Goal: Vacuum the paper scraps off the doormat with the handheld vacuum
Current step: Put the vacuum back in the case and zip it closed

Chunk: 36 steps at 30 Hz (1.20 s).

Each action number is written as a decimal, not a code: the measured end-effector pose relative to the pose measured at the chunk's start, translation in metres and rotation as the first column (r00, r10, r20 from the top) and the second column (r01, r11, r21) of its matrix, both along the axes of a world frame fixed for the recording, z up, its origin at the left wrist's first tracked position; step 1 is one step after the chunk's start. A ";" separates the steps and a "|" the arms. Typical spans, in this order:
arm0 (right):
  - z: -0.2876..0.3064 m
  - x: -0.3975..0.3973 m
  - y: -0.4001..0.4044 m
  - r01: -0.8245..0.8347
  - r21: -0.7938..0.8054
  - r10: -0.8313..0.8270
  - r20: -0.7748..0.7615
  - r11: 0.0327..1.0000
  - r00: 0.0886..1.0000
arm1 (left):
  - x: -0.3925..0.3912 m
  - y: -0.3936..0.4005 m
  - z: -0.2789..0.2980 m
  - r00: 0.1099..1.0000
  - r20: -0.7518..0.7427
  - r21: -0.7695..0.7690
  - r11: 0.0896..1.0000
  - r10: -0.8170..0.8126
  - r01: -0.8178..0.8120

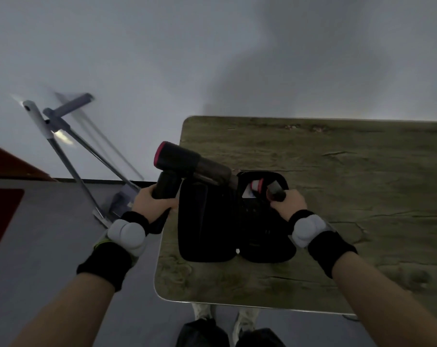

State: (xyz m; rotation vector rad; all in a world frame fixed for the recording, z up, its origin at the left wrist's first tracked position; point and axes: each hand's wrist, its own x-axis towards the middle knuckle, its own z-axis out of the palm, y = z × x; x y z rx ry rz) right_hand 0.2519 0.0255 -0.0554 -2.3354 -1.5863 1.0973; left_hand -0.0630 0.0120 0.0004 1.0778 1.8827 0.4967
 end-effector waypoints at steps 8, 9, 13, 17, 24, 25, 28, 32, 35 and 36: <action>0.000 -0.045 0.007 0.059 0.009 -0.058 -0.122 0.998 0.991 | -0.002 -0.007 -0.007 0.999 0.040 -0.057 0.998 -0.006 0.009; 0.003 -0.044 0.006 0.040 0.074 -0.032 -0.098 0.996 0.995 | 0.000 -0.008 -0.006 0.999 0.050 -0.068 0.998 -0.014 0.018; 0.021 -0.047 0.006 -0.262 0.172 0.296 -0.224 0.950 0.928 | 0.014 -0.011 -0.009 0.995 0.087 -0.108 0.993 -0.041 0.050; 0.021 -0.068 0.003 -0.518 0.204 0.468 0.247 0.831 0.848 | 0.027 -0.015 -0.016 0.989 0.074 -0.114 0.984 -0.126 0.134; 0.036 -0.072 0.012 -0.508 0.098 0.488 0.175 0.855 0.855 | 0.032 -0.019 -0.017 0.982 0.086 -0.094 0.980 -0.166 0.173; 0.040 -0.072 0.013 -0.532 0.079 0.514 0.169 0.843 0.841 | 0.032 -0.021 -0.019 0.983 0.089 -0.094 0.981 -0.163 0.171; 0.040 -0.062 0.014 -0.503 0.015 0.504 -0.024 0.864 0.864 | 0.033 -0.025 -0.024 0.978 0.076 -0.065 0.978 -0.195 0.200; 0.018 -0.031 -0.006 -0.287 -0.022 0.282 -0.129 0.958 0.951 | 0.026 -0.024 -0.028 0.978 0.067 -0.041 0.978 -0.200 0.202; 0.012 -0.013 -0.022 0.047 -0.068 -0.055 -0.121 0.997 0.991 | 0.020 -0.019 -0.030 0.988 0.141 -0.052 0.996 -0.070 0.078; 0.011 -0.013 -0.027 0.096 -0.115 -0.110 -0.122 0.989 0.986 | 0.018 -0.018 -0.031 0.987 0.153 -0.048 0.998 -0.040 0.048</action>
